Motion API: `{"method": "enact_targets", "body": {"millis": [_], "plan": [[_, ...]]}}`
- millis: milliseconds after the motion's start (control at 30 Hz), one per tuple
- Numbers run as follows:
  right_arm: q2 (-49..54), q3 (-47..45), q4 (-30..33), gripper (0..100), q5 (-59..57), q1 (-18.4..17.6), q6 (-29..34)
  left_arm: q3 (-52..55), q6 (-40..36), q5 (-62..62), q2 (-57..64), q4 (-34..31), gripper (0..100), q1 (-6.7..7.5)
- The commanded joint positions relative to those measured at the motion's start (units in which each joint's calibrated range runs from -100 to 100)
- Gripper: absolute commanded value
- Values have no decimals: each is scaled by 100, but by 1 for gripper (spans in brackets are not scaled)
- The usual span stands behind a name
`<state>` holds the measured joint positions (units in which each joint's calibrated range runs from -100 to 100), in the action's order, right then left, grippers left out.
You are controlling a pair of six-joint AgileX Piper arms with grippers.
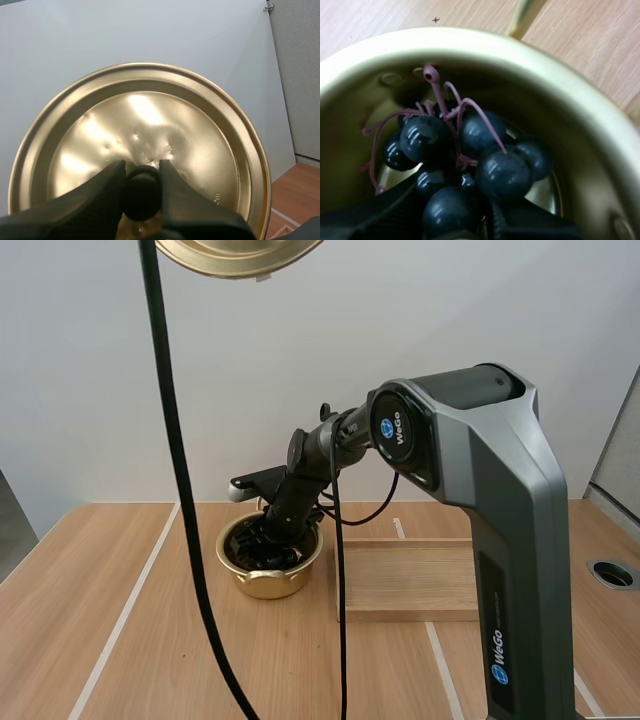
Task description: Open the pot, put the grape inside, and close it
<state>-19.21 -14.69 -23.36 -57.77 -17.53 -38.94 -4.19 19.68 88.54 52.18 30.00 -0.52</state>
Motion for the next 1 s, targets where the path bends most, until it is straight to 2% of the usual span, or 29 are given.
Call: {"method": "enact_targets", "body": {"millis": [0,167,200,233,400,433,700,967], "plan": [[-68,-98,219,0,-288,-5,-20,-48,12,-117,48,-14,0,-6],[-54,-98,230,0,-442,-5,-20,-48,12,-117,48,-14,0,-6],[-54,-82,230,6,-510,-5,-20,-48,12,-117,48,-14,0,-6],[-54,-70,230,15,-526,-5,-20,-48,12,-117,48,-14,0,-6],[-54,13,230,90,-568,-5,-20,-48,12,-77,48,-11,0,-6],[-54,32,261,99,-568,-5,-20,-48,12,-77,48,-11,0,-6],[28,130,358,99,-709,-5,-20,-48,12,-63,48,-11,0,-6],[645,130,463,99,-734,-5,-20,-48,12,-51,48,-11,0,-6]]}}
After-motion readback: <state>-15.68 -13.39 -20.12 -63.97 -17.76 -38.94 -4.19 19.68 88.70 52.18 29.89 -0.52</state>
